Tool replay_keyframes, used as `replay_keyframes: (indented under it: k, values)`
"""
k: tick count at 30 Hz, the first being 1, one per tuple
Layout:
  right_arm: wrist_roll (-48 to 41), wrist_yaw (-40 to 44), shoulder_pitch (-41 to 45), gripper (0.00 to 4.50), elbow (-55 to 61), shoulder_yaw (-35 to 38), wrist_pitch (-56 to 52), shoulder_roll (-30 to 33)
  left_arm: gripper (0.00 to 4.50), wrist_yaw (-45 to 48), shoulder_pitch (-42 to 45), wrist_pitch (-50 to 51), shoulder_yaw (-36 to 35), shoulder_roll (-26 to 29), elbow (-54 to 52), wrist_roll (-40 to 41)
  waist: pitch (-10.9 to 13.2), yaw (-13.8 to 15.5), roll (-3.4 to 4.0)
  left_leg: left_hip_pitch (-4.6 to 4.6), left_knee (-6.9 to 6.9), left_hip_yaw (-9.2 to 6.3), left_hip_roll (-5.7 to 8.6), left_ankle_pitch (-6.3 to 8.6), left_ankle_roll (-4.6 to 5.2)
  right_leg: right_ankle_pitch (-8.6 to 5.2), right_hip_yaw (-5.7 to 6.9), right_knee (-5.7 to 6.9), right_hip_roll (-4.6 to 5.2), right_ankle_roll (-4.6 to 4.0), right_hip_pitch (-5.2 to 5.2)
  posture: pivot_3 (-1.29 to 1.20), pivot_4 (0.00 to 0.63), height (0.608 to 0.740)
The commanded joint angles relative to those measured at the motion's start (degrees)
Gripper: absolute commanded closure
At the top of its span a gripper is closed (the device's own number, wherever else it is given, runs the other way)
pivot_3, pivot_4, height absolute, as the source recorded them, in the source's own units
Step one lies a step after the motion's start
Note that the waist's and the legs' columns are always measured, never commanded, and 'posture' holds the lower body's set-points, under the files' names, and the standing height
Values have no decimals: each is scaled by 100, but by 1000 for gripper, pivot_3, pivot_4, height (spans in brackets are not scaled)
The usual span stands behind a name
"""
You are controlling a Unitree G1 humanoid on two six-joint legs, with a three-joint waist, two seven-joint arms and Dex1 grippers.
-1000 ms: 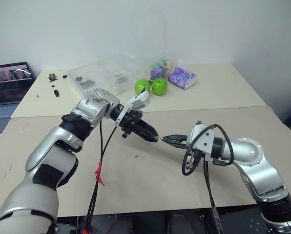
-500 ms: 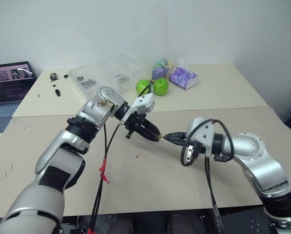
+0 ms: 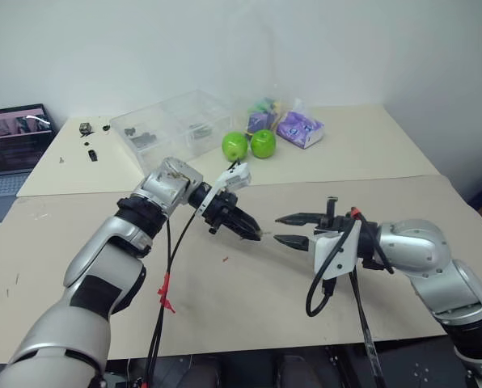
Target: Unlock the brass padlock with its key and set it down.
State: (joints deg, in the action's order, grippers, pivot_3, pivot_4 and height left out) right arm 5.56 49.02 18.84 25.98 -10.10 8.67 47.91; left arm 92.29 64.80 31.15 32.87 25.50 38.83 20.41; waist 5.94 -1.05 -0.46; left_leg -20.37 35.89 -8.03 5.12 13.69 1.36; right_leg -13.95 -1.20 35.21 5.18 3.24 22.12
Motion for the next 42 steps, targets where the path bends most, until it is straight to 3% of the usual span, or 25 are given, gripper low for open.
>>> replay_keyframes:
  k: [1, 7, 14, 42]
  values:
    - [135, -195, 58, 1574, -6, 236, 269, -44, 3698, 21, 165, 24, -26, 32, -75, 30, 0, 4, 0, -1, 0, 0, 0, 0, 0, 0, -1, 0, 2, 0, 0, 0, 150, 740]
    - [86, -137, 42, 1574, 5, 196, 266, -59, 3698, 21, 190, 64, -35, -12, -62, 9, 0, 6, 0, -2, -1, 4, 0, 1, 2, 0, -6, -4, 3, 0, 1, 0, 150, 740]
    - [92, -98, 5, 1574, 21, 132, 261, -90, 3698, 21, 489, 917, -357, -182, -596, 322, 1, 6, -2, -3, 0, 10, 0, 2, 3, 0, -8, -3, 3, 0, 1, 0, 150, 740]
    - [55, -47, 149, 1574, 77, 44, -14, -428, 3698, 21, 445, 627, -170, -295, -580, 129, 1, 4, -2, 7, -1, 37, -3, 7, 12, 1, -44, -4, 2, -1, 2, 0, 150, 740]
